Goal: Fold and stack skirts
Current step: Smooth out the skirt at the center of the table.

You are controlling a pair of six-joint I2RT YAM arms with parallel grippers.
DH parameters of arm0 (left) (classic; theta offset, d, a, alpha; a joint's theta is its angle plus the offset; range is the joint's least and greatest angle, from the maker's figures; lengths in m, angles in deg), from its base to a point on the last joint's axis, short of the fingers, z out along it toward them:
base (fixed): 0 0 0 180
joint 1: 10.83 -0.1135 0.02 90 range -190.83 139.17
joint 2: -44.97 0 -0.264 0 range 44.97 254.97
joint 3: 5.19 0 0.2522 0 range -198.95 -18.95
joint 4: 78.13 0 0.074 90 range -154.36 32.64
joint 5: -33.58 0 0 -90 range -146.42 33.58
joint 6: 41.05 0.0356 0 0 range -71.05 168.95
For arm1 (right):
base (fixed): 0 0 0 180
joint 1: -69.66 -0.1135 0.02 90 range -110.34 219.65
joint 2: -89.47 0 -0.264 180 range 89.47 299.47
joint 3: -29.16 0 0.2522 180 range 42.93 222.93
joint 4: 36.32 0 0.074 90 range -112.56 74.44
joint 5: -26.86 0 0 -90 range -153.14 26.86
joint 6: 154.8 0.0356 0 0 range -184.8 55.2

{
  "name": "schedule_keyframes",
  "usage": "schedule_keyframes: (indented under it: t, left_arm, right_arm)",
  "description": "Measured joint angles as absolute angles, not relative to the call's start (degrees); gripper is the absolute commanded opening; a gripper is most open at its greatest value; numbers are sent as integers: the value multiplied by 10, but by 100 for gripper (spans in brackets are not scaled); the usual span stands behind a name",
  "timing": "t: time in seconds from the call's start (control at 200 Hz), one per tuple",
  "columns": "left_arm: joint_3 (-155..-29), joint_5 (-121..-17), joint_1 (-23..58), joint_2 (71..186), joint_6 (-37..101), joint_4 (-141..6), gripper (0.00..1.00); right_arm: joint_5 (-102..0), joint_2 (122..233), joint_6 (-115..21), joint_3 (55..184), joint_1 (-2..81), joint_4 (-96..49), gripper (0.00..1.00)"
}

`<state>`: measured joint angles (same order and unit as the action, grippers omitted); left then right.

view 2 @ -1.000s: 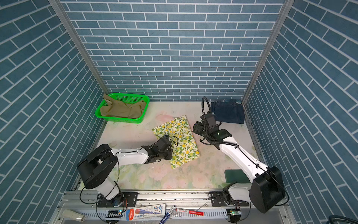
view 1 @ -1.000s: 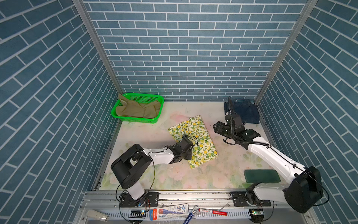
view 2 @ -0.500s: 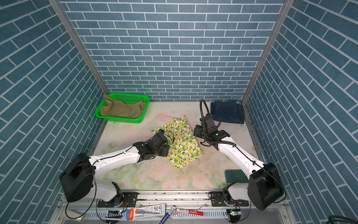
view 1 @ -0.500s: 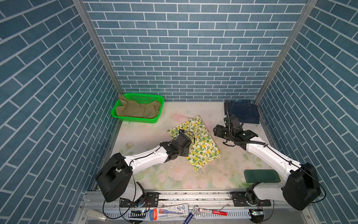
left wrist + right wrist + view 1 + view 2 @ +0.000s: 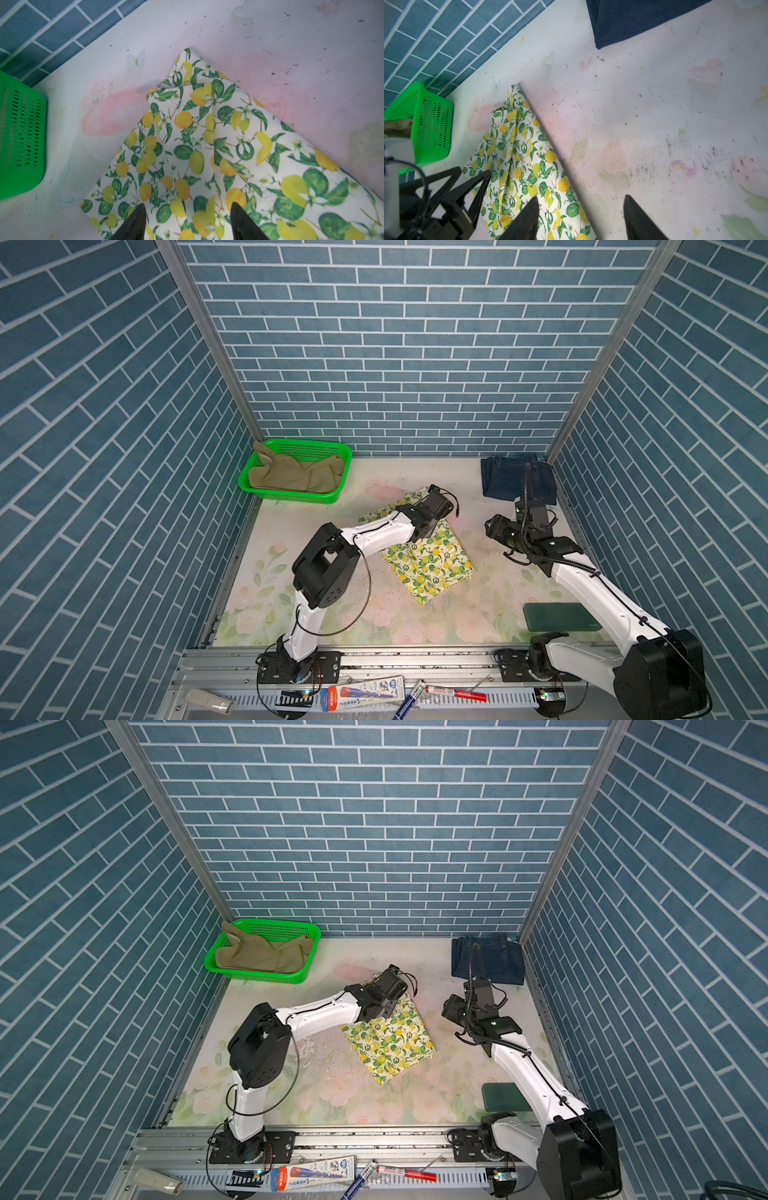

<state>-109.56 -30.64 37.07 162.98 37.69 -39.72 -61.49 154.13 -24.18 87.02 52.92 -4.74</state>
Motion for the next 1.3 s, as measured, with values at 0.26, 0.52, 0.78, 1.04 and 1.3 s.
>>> schedule_keyframes:
  t: [0.26,0.52,0.78,1.04,1.3]
  left_arm:
    - [-1264,-285,364,1771,450,-373,52]
    - [-1414,-286,336,1880,473,-318,46]
    - [-1521,-292,319,1949,468,-256,21]
    - [-1519,-294,317,1948,446,-243,0]
    - [-1371,-310,290,1835,395,-291,0]
  right_arm:
    - [-566,1545,-242,835,561,-88,63]
    - [-547,1527,-243,820,570,-103,63]
    - [-543,1499,-244,809,576,-113,62]
    - [-544,1495,-249,802,577,-114,62]
    - [-544,1496,-265,802,577,-110,61]
